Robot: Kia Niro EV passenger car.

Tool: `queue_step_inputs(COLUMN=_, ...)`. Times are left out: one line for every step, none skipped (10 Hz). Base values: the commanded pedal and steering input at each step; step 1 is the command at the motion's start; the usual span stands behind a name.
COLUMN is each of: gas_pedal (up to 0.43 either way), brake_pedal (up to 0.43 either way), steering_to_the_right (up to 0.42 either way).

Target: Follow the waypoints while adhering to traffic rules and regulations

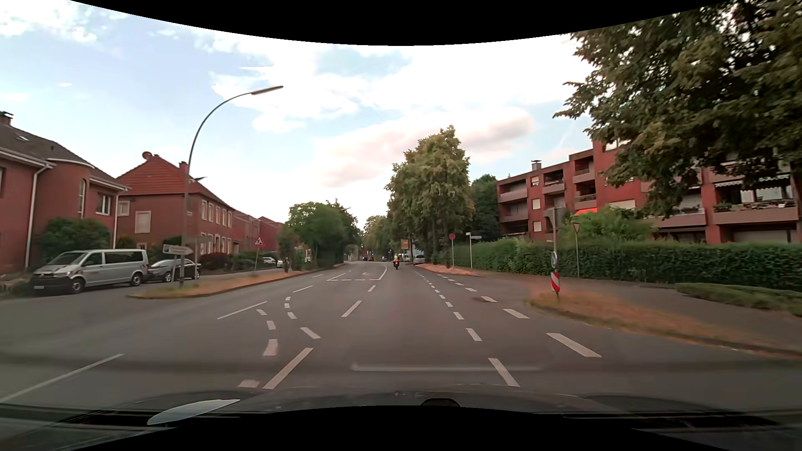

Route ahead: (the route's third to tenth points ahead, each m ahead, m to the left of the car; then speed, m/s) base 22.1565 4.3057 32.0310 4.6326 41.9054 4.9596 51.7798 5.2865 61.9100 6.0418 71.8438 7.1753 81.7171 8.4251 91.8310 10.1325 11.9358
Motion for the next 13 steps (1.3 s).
queue_step_inputs(gas_pedal=0.197, brake_pedal=0.0, steering_to_the_right=-0.012)
queue_step_inputs(gas_pedal=0.197, brake_pedal=0.0, steering_to_the_right=-0.012)
queue_step_inputs(gas_pedal=0.197, brake_pedal=0.0, steering_to_the_right=-0.012)
queue_step_inputs(gas_pedal=0.197, brake_pedal=0.0, steering_to_the_right=-0.011)
queue_step_inputs(gas_pedal=0.197, brake_pedal=0.0, steering_to_the_right=-0.011)
queue_step_inputs(gas_pedal=0.209, brake_pedal=0.0, steering_to_the_right=-0.011)
queue_step_inputs(gas_pedal=0.22, brake_pedal=0.0, steering_to_the_right=-0.011)
queue_step_inputs(gas_pedal=0.228, brake_pedal=0.0, steering_to_the_right=-0.01)
queue_step_inputs(gas_pedal=0.228, brake_pedal=0.0, steering_to_the_right=-0.01)
queue_step_inputs(gas_pedal=0.228, brake_pedal=0.0, steering_to_the_right=-0.01)
queue_step_inputs(gas_pedal=0.228, brake_pedal=0.0, steering_to_the_right=-0.01)
queue_step_inputs(gas_pedal=0.228, brake_pedal=0.0, steering_to_the_right=-0.01)
queue_step_inputs(gas_pedal=0.228, brake_pedal=0.0, steering_to_the_right=-0.01)
